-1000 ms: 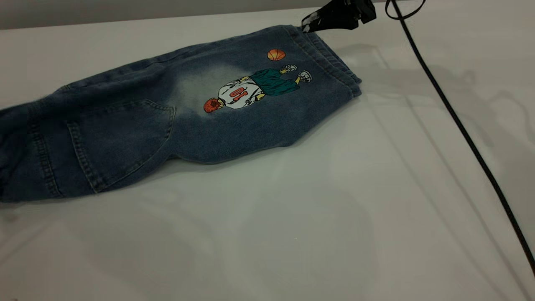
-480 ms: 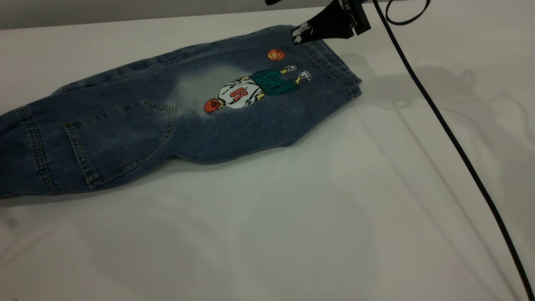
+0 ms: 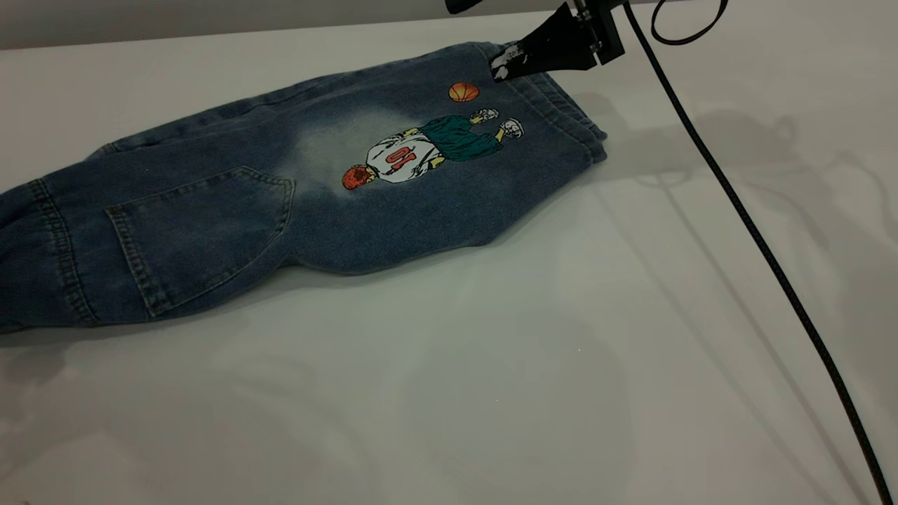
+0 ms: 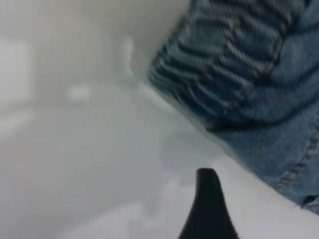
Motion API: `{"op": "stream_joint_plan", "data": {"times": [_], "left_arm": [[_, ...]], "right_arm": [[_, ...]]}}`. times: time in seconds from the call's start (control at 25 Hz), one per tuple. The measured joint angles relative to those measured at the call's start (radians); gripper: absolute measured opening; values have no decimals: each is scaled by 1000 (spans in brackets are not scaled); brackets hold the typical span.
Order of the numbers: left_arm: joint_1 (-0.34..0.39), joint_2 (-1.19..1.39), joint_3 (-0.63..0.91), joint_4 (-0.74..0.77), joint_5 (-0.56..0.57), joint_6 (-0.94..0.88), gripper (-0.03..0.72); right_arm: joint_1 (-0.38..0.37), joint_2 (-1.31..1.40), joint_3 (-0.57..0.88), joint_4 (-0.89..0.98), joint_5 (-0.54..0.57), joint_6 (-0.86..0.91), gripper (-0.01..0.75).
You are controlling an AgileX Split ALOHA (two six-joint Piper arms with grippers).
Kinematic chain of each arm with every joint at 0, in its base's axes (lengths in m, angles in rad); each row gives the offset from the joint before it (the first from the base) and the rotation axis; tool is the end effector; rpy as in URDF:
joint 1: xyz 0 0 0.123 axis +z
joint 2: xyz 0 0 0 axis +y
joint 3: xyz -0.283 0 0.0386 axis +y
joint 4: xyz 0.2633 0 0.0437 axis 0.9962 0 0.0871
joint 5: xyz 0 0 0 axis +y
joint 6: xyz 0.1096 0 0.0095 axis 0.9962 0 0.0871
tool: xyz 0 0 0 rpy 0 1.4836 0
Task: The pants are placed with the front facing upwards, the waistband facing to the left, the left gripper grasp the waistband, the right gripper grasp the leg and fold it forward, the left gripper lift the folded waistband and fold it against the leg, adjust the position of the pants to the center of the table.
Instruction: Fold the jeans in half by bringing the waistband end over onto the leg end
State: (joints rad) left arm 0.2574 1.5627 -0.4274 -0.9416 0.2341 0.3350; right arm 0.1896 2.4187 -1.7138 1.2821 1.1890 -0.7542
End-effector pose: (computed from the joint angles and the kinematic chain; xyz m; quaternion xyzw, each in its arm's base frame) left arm 0.2251 0.0379 0.0858 -0.3870 0.8976 -0.1229 0.1715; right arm 0.4560 0.1872 0.0966 -0.1065 0.8392 0.5304 0.0556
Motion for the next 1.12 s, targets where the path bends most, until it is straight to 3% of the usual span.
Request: {"op": "stream_joint_plan", "data": {"times": [0.16,0.28,0.56,0.68,0.88,1.12], "left_arm": [[0,0,-7,15,77,87,475],[36,-3,-7,108,144,119,475],[255,-57,-118,289,324,23,475],[295,-100,-184,314,417,52,475],[300,-111,-202,346,442,58,475],[390,-61,-248,262,473,159,432]], "right_arm": [[0,0,0,-6,1,4,549],[0,0,0,-20,2,4,549],[0,0,1,-61,13,21,549],[0,0,1,-62,16,21,549],[0,0,1,-85,34,38,548],[0,0,1,-118,33,38,547]]}}
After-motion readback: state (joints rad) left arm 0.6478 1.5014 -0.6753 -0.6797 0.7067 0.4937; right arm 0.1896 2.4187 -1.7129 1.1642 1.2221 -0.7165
